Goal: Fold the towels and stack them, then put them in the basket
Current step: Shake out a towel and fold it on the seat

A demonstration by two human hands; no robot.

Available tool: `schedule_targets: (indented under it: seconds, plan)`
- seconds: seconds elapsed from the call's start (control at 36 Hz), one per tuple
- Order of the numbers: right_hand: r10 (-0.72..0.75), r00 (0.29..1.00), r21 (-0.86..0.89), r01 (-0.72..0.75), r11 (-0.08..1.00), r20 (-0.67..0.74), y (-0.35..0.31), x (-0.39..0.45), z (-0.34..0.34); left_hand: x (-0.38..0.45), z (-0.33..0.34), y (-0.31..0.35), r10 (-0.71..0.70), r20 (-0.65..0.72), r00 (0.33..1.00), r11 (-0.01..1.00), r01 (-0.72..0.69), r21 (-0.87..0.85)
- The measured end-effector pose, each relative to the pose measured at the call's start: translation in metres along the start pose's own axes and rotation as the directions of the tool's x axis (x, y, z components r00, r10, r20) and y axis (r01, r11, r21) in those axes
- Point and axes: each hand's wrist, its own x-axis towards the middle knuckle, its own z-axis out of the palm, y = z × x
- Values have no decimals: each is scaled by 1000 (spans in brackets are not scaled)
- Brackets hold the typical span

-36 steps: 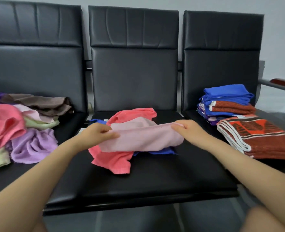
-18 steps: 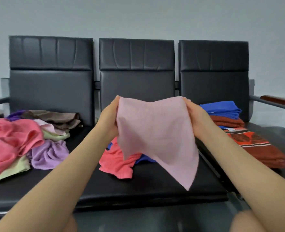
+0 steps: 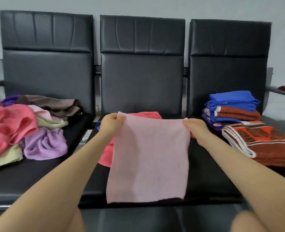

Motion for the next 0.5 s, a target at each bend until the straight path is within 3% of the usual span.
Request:
schedule_targets:
  seconds: [0.22, 0.39, 0.5]
  plan:
    - [-294, 954, -228, 277, 933, -47, 21, 27, 22, 30, 24, -24, 176, -98, 979, 917, -127, 378]
    - [-169, 984, -522, 171, 836, 51, 38, 40, 40, 41, 33, -48, 23, 28, 999, 859, -34, 511]
    - [-276, 957, -656, 266, 706, 91, 37, 29, 47, 39, 36, -41, 125, -7, 992, 825, -100, 556]
